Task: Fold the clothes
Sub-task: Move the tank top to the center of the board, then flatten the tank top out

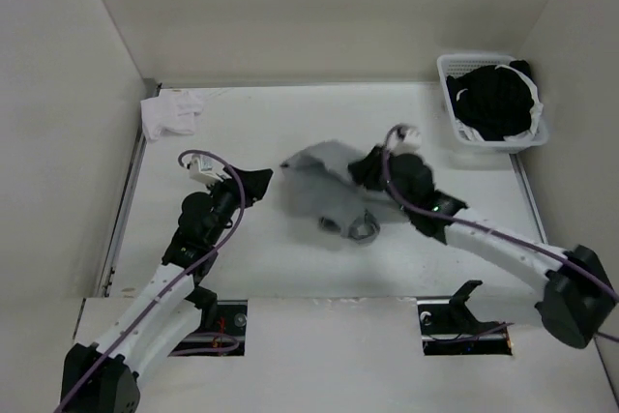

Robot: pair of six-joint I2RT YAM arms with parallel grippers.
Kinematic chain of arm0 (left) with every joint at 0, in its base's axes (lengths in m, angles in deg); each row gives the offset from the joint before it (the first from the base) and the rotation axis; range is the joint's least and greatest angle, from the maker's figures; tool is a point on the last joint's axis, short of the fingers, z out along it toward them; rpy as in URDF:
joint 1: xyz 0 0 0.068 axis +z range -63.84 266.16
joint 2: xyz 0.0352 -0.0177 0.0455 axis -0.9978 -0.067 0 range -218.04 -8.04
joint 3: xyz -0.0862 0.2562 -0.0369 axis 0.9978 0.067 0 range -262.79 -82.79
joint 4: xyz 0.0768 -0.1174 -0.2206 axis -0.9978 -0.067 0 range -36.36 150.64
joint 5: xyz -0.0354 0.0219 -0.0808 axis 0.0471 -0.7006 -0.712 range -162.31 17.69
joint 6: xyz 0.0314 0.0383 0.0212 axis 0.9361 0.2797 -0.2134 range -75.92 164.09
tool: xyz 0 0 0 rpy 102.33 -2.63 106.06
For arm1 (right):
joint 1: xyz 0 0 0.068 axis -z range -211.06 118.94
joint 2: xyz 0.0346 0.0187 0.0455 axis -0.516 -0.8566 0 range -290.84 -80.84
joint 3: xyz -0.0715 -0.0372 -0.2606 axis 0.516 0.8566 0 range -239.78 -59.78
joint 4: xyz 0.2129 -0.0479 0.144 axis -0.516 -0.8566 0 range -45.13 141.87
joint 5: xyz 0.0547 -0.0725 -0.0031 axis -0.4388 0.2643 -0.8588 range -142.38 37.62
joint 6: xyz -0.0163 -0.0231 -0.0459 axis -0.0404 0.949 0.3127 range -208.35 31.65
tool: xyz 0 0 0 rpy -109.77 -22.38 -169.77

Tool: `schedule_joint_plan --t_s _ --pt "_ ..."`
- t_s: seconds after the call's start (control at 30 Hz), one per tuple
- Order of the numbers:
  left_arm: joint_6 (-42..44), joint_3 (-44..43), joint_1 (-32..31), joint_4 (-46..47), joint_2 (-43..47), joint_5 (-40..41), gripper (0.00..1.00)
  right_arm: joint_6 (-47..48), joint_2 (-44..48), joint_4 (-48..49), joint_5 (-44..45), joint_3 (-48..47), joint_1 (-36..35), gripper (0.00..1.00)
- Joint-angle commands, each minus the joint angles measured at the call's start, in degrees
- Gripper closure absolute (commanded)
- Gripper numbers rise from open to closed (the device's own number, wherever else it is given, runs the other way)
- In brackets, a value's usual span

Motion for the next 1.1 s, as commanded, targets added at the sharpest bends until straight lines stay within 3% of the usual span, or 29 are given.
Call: schedule_joint_plan --t_s 0.0,0.1,0.2,0.23,0.33,0.4,0.47,0.67,0.83,1.07 --pt "-1.2 3.3 3.9 -10.1 2.1 -4.4 0.48 -7.5 1.0 4.3 2.9 13.0 -7.1 0.50" --pt "-0.2 5.1 4.3 -13.1 1.5 -7.3 0.52 -10.0 8.1 0.4 4.3 18.6 -8.8 0.40" --pt "0.5 6.0 2.7 -17.4 3.6 -7.5 0.60 -10.7 14.8 -5.0 4.9 21.0 -8.7 0.43" --pt "0.6 6.4 1.3 -20.1 5.3 -7.1 0.62 -10.7 16.6 -6.5 5.0 21.7 -8.3 0.50" --pt "0.1 6.4 -3.0 -25.2 8.0 -4.8 0.62 -10.4 18.6 -8.5 4.4 23.2 -6.0 0.82" --pt "-1.6 6.5 -6.6 -25.3 8.0 -0.9 0.61 -10.4 17.2 -8.1 3.3 23.4 -5.2 0.90" --pt "-4.3 3.8 -10.6 -20.1 2.7 3.7 0.59 -9.5 13.6 -5.6 3.0 22.4 -5.2 0.87" --pt "-11.7 -1.0 -18.3 -11.3 -15.6 4.2 0.54 -10.0 9.1 0.0 3.6 22.7 -6.9 0.76" --pt "-18.0 -0.6 -21.6 -2.9 -21.1 6.0 0.53 -10.4 8.2 2.7 2.7 24.0 -7.4 0.75" --pt "-19.6 -1.7 -21.0 3.8 -27.7 8.4 0.52 -11.4 8.1 5.2 1.2 25.9 -7.8 0.75"
